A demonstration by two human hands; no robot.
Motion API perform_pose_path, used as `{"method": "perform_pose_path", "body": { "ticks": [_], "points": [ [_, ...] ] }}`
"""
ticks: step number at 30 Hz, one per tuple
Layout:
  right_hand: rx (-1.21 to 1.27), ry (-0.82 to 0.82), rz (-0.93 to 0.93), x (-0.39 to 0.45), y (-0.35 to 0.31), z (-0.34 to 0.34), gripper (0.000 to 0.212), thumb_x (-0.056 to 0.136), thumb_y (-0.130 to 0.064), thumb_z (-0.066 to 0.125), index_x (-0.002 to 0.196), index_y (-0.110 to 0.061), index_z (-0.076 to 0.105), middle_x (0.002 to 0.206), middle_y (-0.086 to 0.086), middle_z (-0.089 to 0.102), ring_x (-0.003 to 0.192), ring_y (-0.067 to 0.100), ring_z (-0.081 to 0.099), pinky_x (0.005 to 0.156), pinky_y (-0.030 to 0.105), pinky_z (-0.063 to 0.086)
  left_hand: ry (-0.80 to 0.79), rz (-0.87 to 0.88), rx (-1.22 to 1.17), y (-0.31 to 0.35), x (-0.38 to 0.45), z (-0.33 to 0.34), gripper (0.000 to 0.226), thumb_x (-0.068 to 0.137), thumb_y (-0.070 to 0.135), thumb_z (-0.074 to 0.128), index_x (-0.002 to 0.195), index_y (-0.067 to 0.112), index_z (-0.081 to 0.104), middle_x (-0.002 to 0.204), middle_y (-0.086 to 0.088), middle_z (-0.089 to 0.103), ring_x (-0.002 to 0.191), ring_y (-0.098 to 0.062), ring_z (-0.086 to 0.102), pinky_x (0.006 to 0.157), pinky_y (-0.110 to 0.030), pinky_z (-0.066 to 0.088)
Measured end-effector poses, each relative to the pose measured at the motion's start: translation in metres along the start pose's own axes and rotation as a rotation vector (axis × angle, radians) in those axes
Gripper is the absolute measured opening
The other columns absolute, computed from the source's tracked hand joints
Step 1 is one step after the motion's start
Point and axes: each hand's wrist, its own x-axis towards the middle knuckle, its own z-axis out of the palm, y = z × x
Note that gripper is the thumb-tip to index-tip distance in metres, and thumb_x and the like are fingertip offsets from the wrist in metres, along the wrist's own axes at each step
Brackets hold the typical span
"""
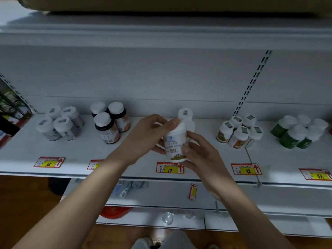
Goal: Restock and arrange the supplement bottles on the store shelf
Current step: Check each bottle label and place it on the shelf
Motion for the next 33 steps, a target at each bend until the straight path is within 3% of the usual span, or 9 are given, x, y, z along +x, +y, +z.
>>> {"method": "perform_pose_path", "body": {
  "ticks": [3,9,11,15,19,23,25,31,33],
  "points": [
    [0.037,0.013,0.007,-0.003,0.003,-0.002,0.034,0.091,-0.011,0.062,0.122,-0.027,0.06,0.113,0.006,0.073,0.105,0.022,0.071,0.083,0.031,0.059,-0.018,0.0,0.001,0.0,0.0,0.002,0.056,0.073,0.058,0.065,0.1,0.01,0.064,0.086,-0.008,0.075,0.073,-0.021,0.074,0.066,-0.039,0.062],
    [-0.018,0.071,-0.023,-0.002,0.001,-0.004,0.054,0.072,-0.03,0.072,0.124,-0.025,0.059,0.117,0.004,0.071,0.107,0.02,0.07,0.088,0.037,0.059,-0.043,-0.002,-0.021,0.003,0.0,0.007,0.051,0.075,0.049,0.071,0.108,0.011,0.058,0.096,-0.007,0.074,0.08,-0.014,0.074,0.067,-0.03,0.061],
    [-0.094,0.131,-0.047,0.0,0.001,-0.003,0.062,0.072,-0.025,0.079,0.129,-0.028,0.055,0.119,0.003,0.068,0.108,0.017,0.068,0.087,0.034,0.059,-0.022,0.0,-0.022,0.002,0.001,0.011,0.043,0.08,0.039,0.075,0.109,0.013,0.056,0.1,-0.005,0.072,0.082,-0.011,0.074,0.069,-0.028,0.061],
    [-0.216,0.199,-0.105,0.003,0.002,0.003,0.068,0.076,-0.013,0.082,0.133,-0.034,0.05,0.118,-0.009,0.061,0.107,0.005,0.063,0.079,0.022,0.057,-0.009,0.029,-0.009,-0.001,0.002,0.019,0.039,0.08,0.034,0.078,0.111,0.021,0.059,0.103,0.001,0.068,0.092,-0.013,0.07,0.078,-0.037,0.062],
    [-0.278,0.208,-0.145,0.005,0.004,0.007,0.054,0.083,-0.018,0.077,0.131,-0.031,0.055,0.119,-0.012,0.063,0.109,0.003,0.061,0.078,0.014,0.053,-0.058,0.058,-0.04,-0.001,0.004,0.016,0.038,0.082,0.033,0.077,0.118,0.028,0.063,0.11,0.002,0.068,0.093,-0.01,0.071,0.076,-0.034,0.063],
    [0.02,0.082,-0.053,0.004,0.002,0.007,0.036,0.098,-0.021,0.053,0.134,-0.018,0.057,0.121,0.001,0.07,0.114,0.016,0.066,0.097,0.032,0.054,0.002,0.027,-0.088,-0.002,0.008,0.013,0.042,0.082,0.029,0.078,0.118,0.022,0.059,0.114,0.001,0.066,0.094,-0.01,0.07,0.073,-0.027,0.061],
    [0.109,0.052,-0.03,0.004,0.0,0.006,0.035,0.101,-0.014,0.047,0.135,-0.014,0.056,0.122,0.004,0.07,0.116,0.019,0.066,0.098,0.032,0.053,0.038,0.005,-0.115,-0.003,0.01,0.013,0.042,0.082,0.027,0.078,0.117,0.018,0.056,0.116,0.001,0.066,0.097,-0.012,0.07,0.076,-0.03,0.061],
    [-0.079,0.21,-0.084,0.008,0.005,0.005,0.035,0.094,-0.012,0.063,0.128,-0.02,0.06,0.117,-0.003,0.071,0.11,0.013,0.067,0.096,0.035,0.054,0.007,0.005,-0.117,-0.006,0.008,0.013,0.04,0.085,0.03,0.074,0.12,0.02,0.057,0.117,0.0,0.065,0.097,-0.013,0.071,0.076,-0.031,0.062],
    [-0.169,0.233,-0.113,0.007,0.005,0.003,0.042,0.09,-0.016,0.07,0.129,-0.023,0.058,0.117,-0.009,0.069,0.107,0.005,0.066,0.09,0.027,0.056,-0.001,0.024,-0.079,-0.006,0.006,0.012,0.043,0.086,0.03,0.074,0.125,0.023,0.058,0.116,-0.001,0.063,0.095,-0.013,0.07,0.075,-0.03,0.062]
  ]
}}
